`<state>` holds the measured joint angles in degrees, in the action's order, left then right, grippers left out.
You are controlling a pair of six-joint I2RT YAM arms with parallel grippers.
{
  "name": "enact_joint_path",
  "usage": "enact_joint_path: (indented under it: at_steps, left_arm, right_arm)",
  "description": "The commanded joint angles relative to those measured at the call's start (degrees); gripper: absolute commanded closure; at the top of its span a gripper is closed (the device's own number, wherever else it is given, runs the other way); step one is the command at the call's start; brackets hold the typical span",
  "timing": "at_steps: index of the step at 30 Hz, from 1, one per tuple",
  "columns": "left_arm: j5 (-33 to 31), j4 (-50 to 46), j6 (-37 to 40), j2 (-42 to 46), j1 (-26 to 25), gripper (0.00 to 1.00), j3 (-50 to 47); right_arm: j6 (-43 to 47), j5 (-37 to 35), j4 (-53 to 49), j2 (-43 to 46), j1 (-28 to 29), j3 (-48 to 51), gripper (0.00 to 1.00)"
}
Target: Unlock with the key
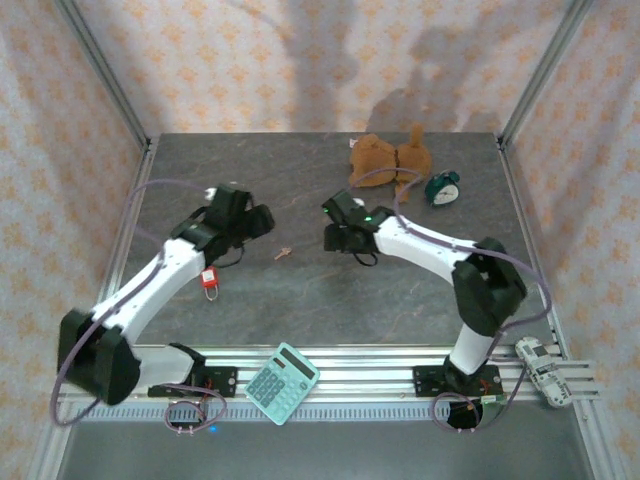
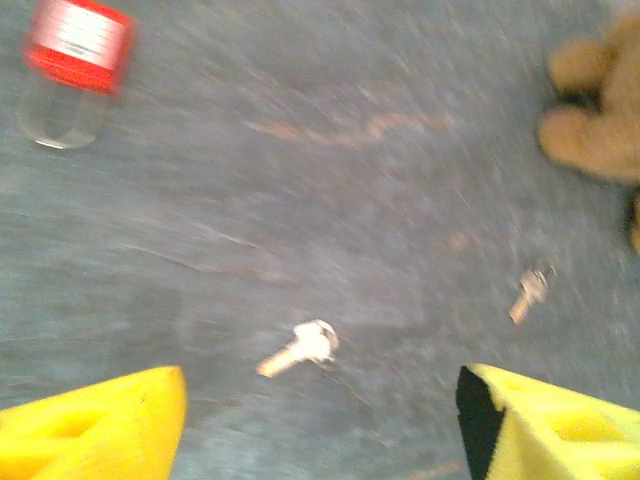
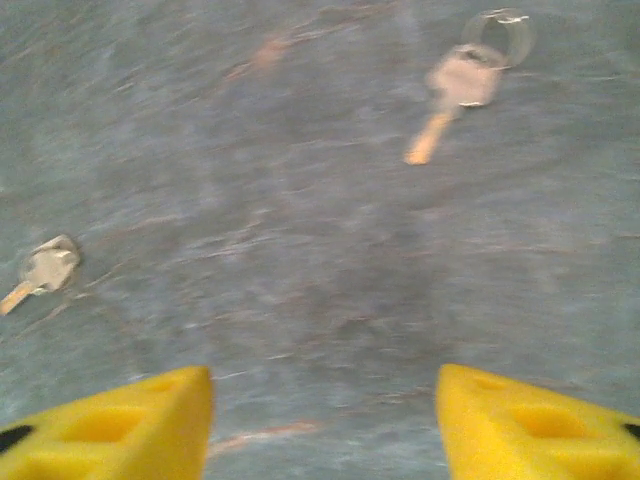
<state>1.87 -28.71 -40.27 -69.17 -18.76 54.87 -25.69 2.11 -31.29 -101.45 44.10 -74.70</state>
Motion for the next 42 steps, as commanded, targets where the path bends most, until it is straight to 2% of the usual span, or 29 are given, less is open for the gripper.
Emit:
enact_joint_path:
  at_steps: [1,7,15,25,27,30,35,42]
  left_arm:
    - [-5.1,-7.0,-1.3,5.8,4.3,0.24,-6.7]
    - [-5.2,-8.6,-1.6,13.3,6.6,0.21,-12.8]
    - [-3.4,-8.0,-1.7,14.6,7.0,0.22,-14.9]
    - [-3.4,-8.0,-1.6,16.4,7.0,0.22,-15.9]
    - [-3.5,-8.0,-1.7,16.7,7.0,0.22,-15.9]
    - [-3.6,-7.9,-1.7,16.8,7.0,0.22,-16.0]
    - [-3.3,-7.4,-1.6,16.2,7.0,0.22,-15.9]
    - [-1.2,-4.3,-2.2,14.4,7.0,0.22,-17.2]
  right_arm:
    - [3.3,-1.2,-2.3,-5.8,4.9,-7.6,0.56]
    - [7.4,0.4,-4.9,-16.8,7.6,-19.0,0.59]
    - [8.7,-0.3,-10.2,-26.6,8.0,-30.3,0.62]
    - [8.6,-4.1,-13.6,-30.9,8.0,-35.6,0.88]
    - [8.6,-4.9,-13.9,-30.5,8.0,-35.5,0.94]
    - [8.1,-6.0,-12.8,-28.7,8.0,-33.9,0.99]
    - [7.5,-7.5,-10.4,-23.4,7.9,-28.4,1.0]
    - [5.7,-4.8,-5.1,-10.9,4.0,-9.6,1.0]
